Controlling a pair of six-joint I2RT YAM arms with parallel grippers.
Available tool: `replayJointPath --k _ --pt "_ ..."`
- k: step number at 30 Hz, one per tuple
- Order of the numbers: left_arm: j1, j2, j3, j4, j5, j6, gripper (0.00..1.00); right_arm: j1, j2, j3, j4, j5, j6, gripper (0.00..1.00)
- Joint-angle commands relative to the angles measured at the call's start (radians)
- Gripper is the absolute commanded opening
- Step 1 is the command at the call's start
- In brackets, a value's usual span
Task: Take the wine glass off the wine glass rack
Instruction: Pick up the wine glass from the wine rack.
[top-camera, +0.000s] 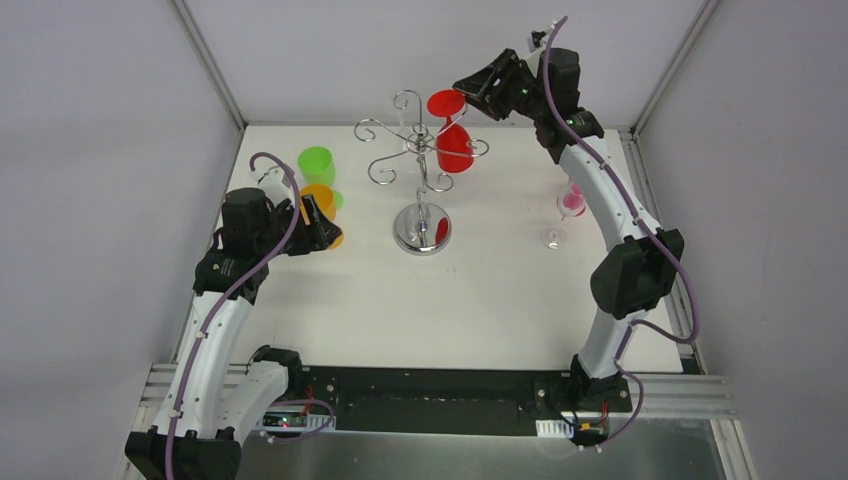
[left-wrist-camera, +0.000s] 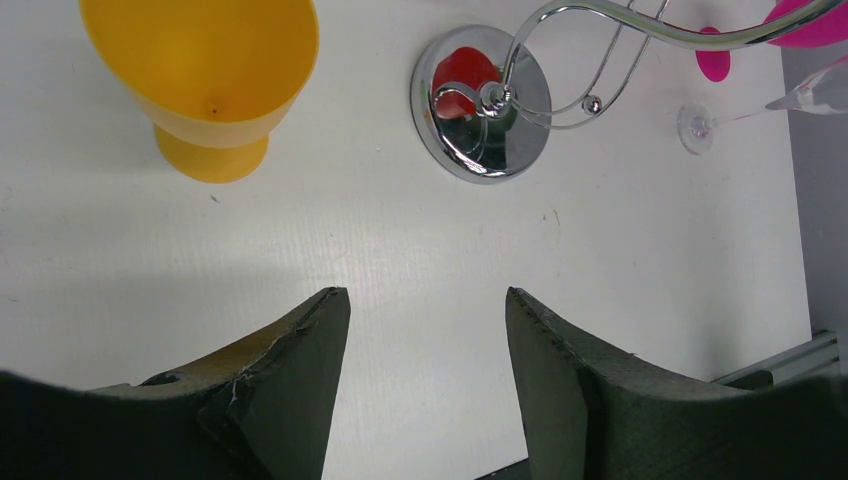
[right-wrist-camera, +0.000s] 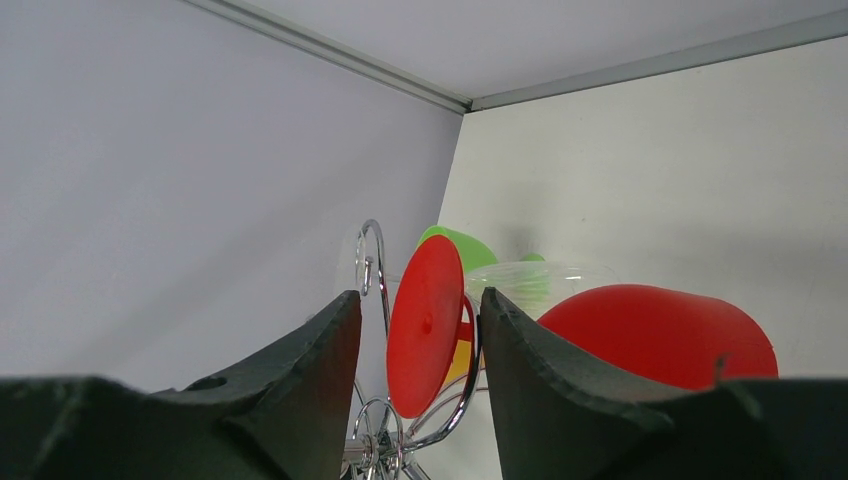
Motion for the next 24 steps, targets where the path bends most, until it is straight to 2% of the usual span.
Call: replayJointPath --k 1,24 --pt "0.008 0.003 -0.001 0.023 0.006 0.026 0.60 0.006 0.017 0.073 0.059 -0.039 -0.007 0.50" --pt "0.010 0.011 0.000 0.020 0.007 0.030 0.60 0.004 0.093 0.165 0.036 -0.074 -0.024 0.49"
